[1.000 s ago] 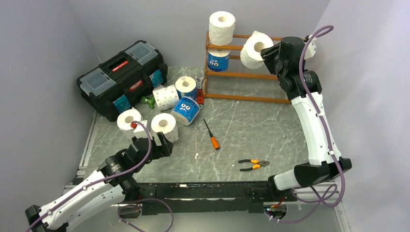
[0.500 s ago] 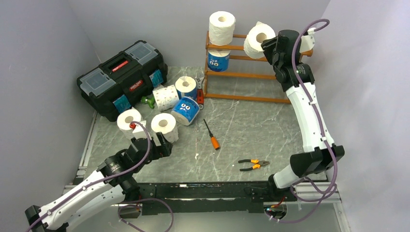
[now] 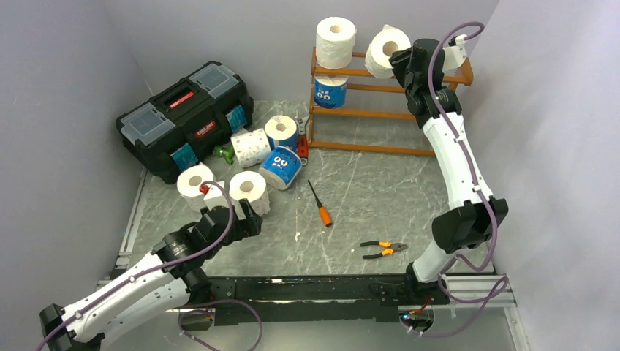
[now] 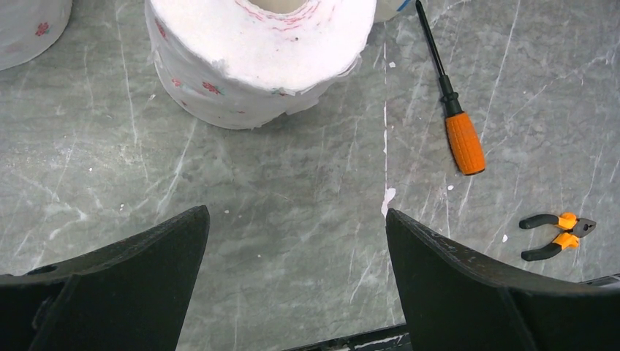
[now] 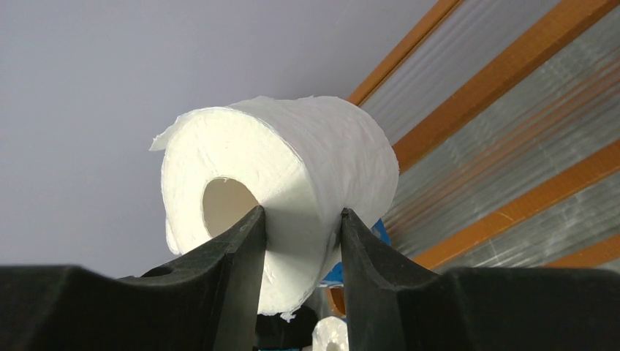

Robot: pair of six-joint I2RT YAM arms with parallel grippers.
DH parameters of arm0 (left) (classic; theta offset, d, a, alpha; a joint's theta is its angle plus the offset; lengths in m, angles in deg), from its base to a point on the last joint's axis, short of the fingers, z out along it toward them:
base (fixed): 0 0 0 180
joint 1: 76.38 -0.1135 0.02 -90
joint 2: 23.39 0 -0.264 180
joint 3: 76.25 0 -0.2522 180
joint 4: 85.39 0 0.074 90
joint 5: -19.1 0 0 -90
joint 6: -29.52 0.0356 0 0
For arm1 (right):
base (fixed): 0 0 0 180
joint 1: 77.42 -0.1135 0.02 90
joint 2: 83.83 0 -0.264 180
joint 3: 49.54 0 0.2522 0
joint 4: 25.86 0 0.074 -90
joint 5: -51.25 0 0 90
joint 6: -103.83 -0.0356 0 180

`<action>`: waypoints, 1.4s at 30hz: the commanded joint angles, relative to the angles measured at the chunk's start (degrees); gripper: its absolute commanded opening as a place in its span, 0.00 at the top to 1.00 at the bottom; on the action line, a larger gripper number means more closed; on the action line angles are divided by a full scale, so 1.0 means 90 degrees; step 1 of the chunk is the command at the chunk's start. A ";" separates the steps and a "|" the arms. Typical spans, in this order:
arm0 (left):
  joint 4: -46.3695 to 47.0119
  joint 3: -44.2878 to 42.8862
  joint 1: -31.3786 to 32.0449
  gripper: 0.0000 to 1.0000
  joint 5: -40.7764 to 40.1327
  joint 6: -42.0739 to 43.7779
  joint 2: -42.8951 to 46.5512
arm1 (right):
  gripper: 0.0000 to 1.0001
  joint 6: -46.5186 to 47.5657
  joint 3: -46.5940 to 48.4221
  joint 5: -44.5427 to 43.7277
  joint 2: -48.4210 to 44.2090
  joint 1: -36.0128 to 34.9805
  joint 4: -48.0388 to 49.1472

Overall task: Place and organize the paper towels onto the shelf
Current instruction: Place the paper towel on the shelf.

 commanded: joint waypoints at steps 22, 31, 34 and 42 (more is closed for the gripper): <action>0.0402 -0.0491 -0.0004 0.03 -0.0221 0.0196 -0.0575 | 1.00 -0.0265 0.1019 0.0569 0.0873 0.0119 0.0811; 0.0457 -0.0428 -0.0007 0.03 -0.0169 0.0177 -0.0589 | 1.00 -0.0382 0.1159 0.0646 0.1101 0.0112 0.0772; 0.0472 -0.0396 -0.0002 0.03 -0.0137 0.0167 -0.0589 | 1.00 -0.0416 0.1177 0.0652 0.1149 0.0117 0.0778; 0.0460 -0.0372 -0.0007 0.03 -0.0115 0.0142 -0.0554 | 1.00 -0.0423 0.1308 0.0691 0.1337 0.0122 0.0649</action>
